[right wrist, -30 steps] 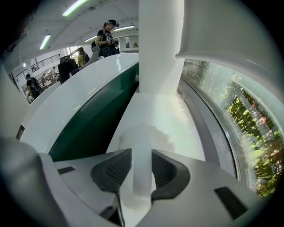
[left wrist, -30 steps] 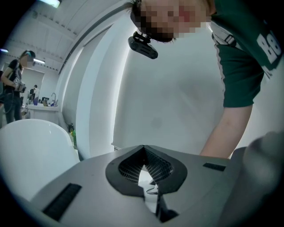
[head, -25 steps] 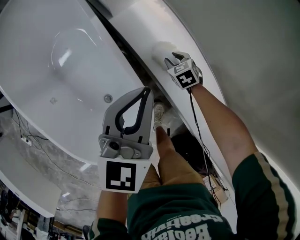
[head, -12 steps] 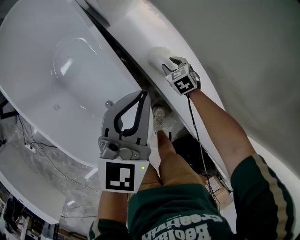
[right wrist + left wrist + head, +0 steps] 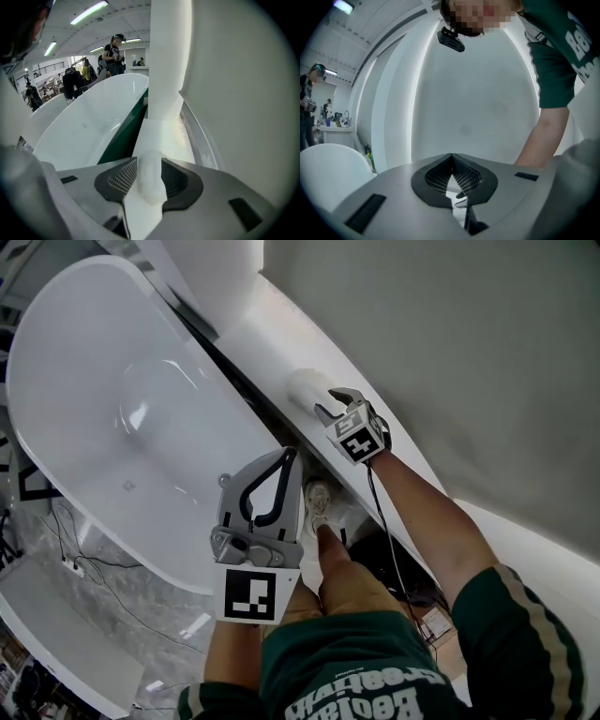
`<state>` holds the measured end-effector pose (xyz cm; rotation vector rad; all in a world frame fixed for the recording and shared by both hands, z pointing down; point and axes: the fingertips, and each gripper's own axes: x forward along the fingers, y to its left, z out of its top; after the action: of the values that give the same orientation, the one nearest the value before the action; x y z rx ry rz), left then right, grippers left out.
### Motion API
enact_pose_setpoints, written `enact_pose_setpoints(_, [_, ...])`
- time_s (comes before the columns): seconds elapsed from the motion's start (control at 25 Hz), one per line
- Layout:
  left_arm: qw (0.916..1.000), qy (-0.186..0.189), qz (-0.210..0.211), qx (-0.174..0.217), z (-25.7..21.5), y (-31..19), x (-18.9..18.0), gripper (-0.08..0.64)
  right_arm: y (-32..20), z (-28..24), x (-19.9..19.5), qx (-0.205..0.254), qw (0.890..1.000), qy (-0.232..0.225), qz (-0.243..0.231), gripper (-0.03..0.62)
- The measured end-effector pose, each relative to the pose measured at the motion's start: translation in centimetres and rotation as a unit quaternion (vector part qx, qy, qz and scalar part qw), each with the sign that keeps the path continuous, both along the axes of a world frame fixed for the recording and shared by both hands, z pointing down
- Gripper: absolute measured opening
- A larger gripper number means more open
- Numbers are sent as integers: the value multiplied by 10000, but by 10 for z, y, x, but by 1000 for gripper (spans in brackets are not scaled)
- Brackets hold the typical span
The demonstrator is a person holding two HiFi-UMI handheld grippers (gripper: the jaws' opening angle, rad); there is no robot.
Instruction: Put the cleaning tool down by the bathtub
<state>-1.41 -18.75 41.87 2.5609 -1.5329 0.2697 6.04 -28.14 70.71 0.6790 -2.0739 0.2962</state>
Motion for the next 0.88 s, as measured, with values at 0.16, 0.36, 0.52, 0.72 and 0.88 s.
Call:
enact_pose_setpoints(0.16, [10000,-43,-53,58,-24,-6,-8,9,8,-38,0,53,9998,-195,96,167])
enact_pose_setpoints(0.36, [9999,-45,10,155,-60,1,-1,9,24,-105,7,337,9958,-735,423,167])
enact_pose_setpoints(0.52, [9995,-112,89,271,-81,-1,8,9,22,-155,15,729,9916,-970,446,169])
enact_pose_setpoints(0.72, [9993,-139,-62,327,-103,-1,-1,9,26,-212,18,1042,9846,-1299,536,169])
enact_pose_setpoints(0.88, [9989,-121,-168,419,-121,1,-4,9,35,-265,14,1291,9705,-1888,763,172])
